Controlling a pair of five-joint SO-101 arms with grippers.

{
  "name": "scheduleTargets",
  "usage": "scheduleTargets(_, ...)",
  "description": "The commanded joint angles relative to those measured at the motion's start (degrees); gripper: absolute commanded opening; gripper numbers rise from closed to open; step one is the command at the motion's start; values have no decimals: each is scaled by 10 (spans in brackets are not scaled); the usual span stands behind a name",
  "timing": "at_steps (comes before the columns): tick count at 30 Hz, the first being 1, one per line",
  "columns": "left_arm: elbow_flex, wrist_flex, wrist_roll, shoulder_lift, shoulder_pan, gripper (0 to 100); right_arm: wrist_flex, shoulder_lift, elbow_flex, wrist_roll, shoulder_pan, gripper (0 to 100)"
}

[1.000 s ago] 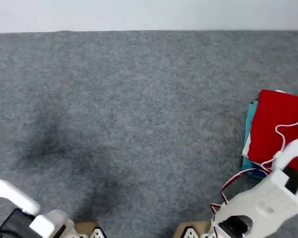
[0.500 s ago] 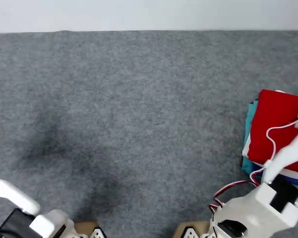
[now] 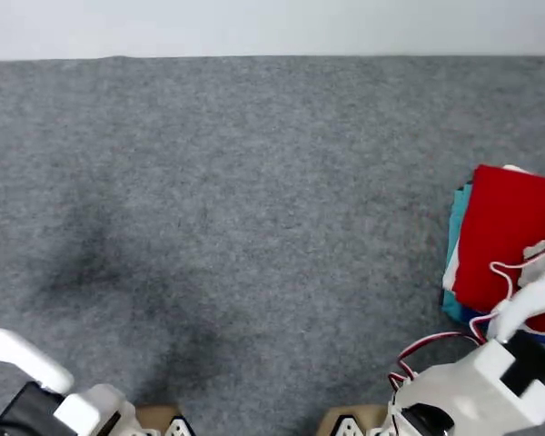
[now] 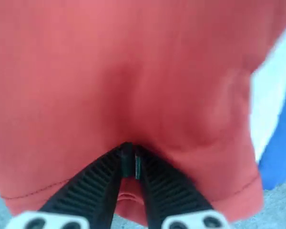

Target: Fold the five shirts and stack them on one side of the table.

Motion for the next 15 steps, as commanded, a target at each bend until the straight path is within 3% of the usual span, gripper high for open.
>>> scheduleTargets(1,-21,-1,-19,-20,4,8,19,-62,-18,5,-11,9)
scheduleTargets(6,-21,-1,-23,-23,4,8,55,-145,-63,6,-32,9)
scheduleTargets(15,-21,-1,-23,-23,4,8,-82,-82,-34,87,52,9)
